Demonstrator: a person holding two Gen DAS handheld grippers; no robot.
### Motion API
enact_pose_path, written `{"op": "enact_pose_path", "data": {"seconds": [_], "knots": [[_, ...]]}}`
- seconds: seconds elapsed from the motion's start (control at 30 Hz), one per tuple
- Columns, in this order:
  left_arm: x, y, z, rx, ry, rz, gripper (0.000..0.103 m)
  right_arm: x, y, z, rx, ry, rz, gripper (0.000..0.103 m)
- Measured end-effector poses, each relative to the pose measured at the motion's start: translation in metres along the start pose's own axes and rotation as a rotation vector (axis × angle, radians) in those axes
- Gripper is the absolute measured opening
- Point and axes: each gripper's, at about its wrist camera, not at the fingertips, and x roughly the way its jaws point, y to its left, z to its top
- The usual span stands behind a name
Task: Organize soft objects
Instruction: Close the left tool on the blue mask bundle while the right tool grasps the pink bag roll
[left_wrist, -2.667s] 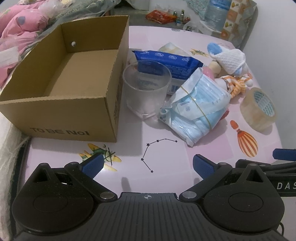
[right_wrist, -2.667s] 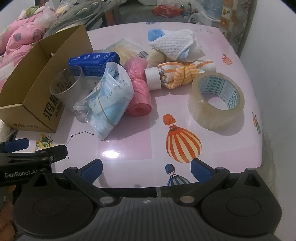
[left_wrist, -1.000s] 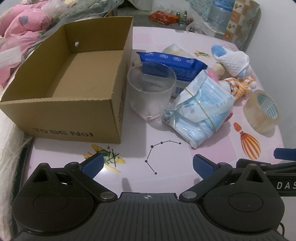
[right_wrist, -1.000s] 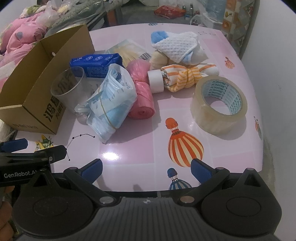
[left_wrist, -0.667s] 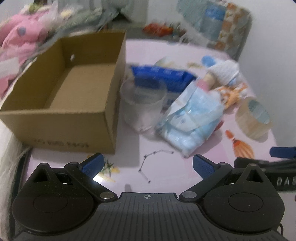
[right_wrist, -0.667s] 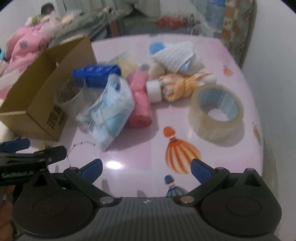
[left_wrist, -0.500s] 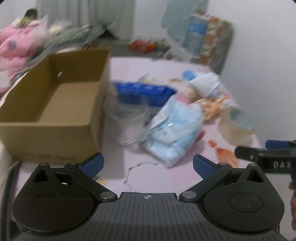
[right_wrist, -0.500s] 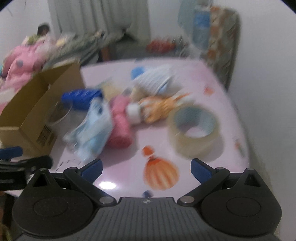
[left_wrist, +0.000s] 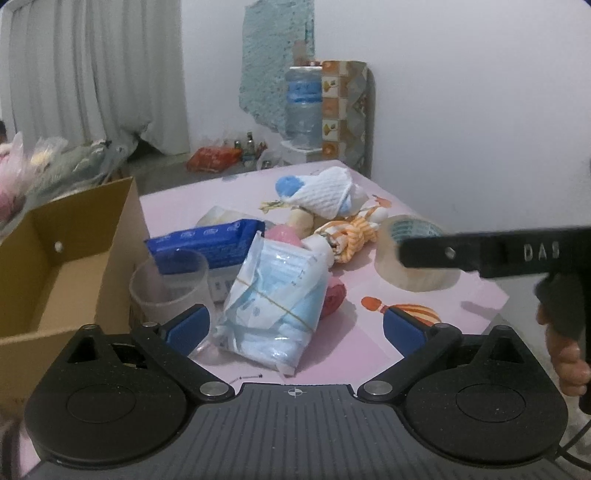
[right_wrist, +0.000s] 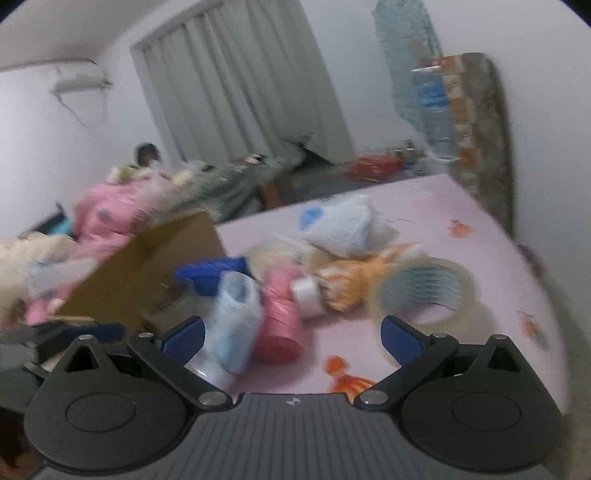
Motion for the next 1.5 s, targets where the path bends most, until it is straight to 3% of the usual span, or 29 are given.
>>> {"op": "enact_pose_path", "data": {"seconds": [0.17,0.3,0.57,0.9,1.03,1.27,1.37,1.5], "knots": [[0.022,0.001,0.002,0.013,0.061,0.016,0.098,0.036,0.01,0.009,0.031,0.033,0.113,0.07],[0.036,0.004,0.001,0.009,0.098,0.001,0.094,0.063,0.018,0.012,0.025,0.061,0.156,0.07],[0.052,-0.003,-0.003,0.071,0.097,0.024,0.074,0.097,0.012,0.012,0.058,0.152,0.194,0.069],[0.066,0.0,-0.001,0.081,0.142,0.039,0.072,0.104,-0.001,0.013,0.202,0.272,0.367,0.07],[0.067,0.002,-0.001,0.086,0.144,0.076,0.052,0.104,-0.006,0.013,0.251,0.294,0.399,0.07],[0.057,0.007,-0.002,0.042,0.142,0.074,0.045,0.086,-0.008,0.02,0.231,0.22,0.323,0.069],[0.045,0.008,-0.002,0.018,0.137,0.043,0.044,0.08,-0.009,0.028,0.204,0.192,0.233,0.069],[0.034,0.011,-0.002,-0.024,0.141,-0.003,0.044,0.091,-0.006,0.03,0.168,0.236,0.102,0.067]]}}
